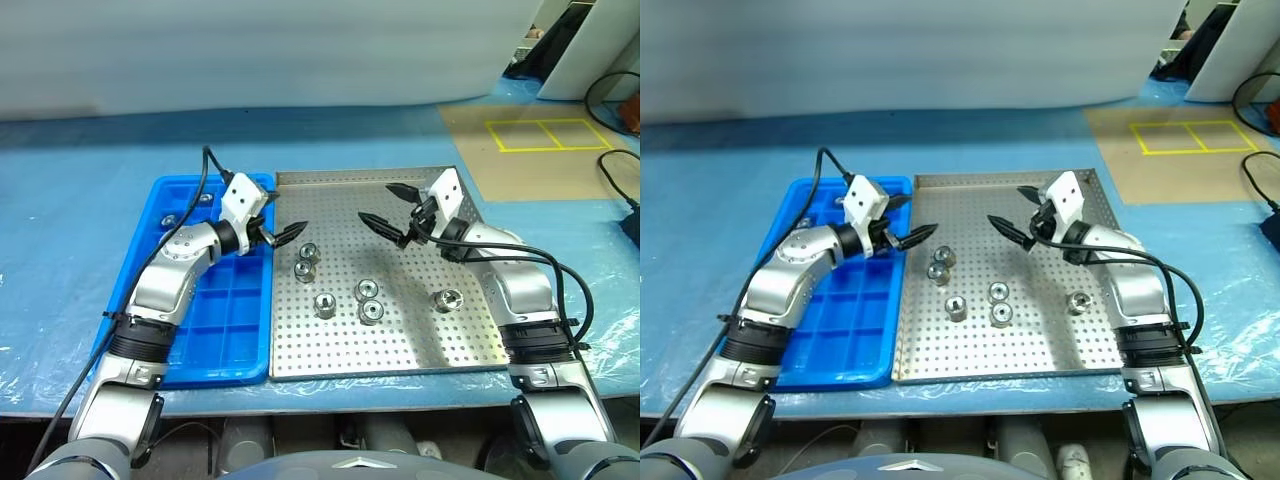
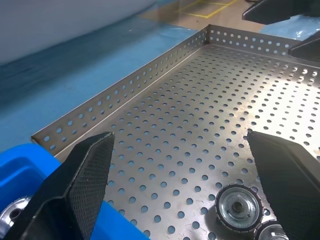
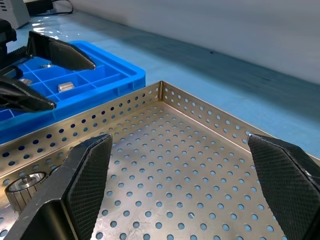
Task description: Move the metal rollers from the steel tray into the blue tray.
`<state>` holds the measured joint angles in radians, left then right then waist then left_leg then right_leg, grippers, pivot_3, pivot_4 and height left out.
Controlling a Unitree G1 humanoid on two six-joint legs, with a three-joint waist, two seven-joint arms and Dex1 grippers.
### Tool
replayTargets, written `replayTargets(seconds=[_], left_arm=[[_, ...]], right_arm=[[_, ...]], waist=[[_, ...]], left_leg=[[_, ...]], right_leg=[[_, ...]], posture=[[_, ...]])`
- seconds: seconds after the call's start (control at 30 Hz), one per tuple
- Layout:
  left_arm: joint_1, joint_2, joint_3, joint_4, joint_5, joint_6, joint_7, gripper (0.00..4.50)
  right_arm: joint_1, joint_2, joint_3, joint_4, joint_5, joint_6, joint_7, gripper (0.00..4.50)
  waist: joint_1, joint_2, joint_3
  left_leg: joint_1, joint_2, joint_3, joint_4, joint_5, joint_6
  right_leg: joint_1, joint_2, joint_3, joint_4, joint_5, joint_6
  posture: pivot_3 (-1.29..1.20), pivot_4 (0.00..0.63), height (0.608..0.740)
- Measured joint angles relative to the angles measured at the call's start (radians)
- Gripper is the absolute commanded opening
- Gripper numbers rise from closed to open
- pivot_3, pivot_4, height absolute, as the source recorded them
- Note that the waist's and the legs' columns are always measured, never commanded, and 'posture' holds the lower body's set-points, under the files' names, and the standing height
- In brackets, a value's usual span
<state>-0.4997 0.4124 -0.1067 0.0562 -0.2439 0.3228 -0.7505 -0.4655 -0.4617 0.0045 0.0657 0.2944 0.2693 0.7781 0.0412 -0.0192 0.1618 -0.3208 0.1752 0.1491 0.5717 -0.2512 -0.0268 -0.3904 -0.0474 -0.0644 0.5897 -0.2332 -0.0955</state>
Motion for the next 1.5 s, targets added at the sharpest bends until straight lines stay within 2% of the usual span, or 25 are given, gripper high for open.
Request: replayTargets(seconds=[0.73,0.9,1.07,1.33,1.5], left_arm=[[-0.042,-0.017,-0.014,0.061,0.042,-0.044,-0.056,4.50],[-0.065,-0.010,-0.059,0.101,0.090,-0.083,-0.090,4.50],[-0.159,-0.058,-0.062,0.166,0.070,0.050,-0.095,4.50],[-0.239,-0.035,-0.178,0.215,0.095,0.327,-0.168,4.50],[-0.305,-0.008,-0.256,0.255,0.132,0.379,-0.229,4.50]], right_arm=[[0.022,0.000,0.000,0.000,-0.033,-0.022,-0.017,4.49],[0.038,0.000,0.000,0.000,-0.043,-0.032,-0.020,4.49],[0.068,-0.001,0.000,-0.007,-0.058,-0.042,-0.037,4.49],[0.139,-0.006,-0.022,-0.061,-0.058,-0.043,-0.079,4.49],[0.171,-0.006,-0.032,-0.088,-0.058,-0.046,-0.102,4.49]], waist=[[-0.002,0.000,0.000],[-0.003,0.000,0.000],[-0.006,0.000,0.000],[-0.030,0.000,0.000],[-0.041,0.000,0.000]], left_leg=[[0.000,0.000,0.000,0.000,0.000,0.000],[0.000,0.000,0.000,0.000,0.000,0.000],[-0.001,-0.002,0.001,0.000,0.001,0.002],[-0.002,-0.003,0.001,0.001,0.001,0.003],[-0.001,-0.003,0.001,0.001,0.001,0.004]], right_leg=[[0.000,0.000,0.000,0.000,0.000,0.000],[0.000,0.000,0.000,0.000,0.000,0.000],[0.000,-0.002,0.000,0.000,0.000,0.000],[-0.001,-0.003,0.000,0.000,0.001,0.001],[0.000,-0.003,0.000,0.000,0.001,0.001]], posture=[[-0.09,0.150,0.740],[-0.12,0.150,0.740],[-0.16,0.150,0.740],[-0.22,0.150,0.740],[-0.25,0.150,0.740]])
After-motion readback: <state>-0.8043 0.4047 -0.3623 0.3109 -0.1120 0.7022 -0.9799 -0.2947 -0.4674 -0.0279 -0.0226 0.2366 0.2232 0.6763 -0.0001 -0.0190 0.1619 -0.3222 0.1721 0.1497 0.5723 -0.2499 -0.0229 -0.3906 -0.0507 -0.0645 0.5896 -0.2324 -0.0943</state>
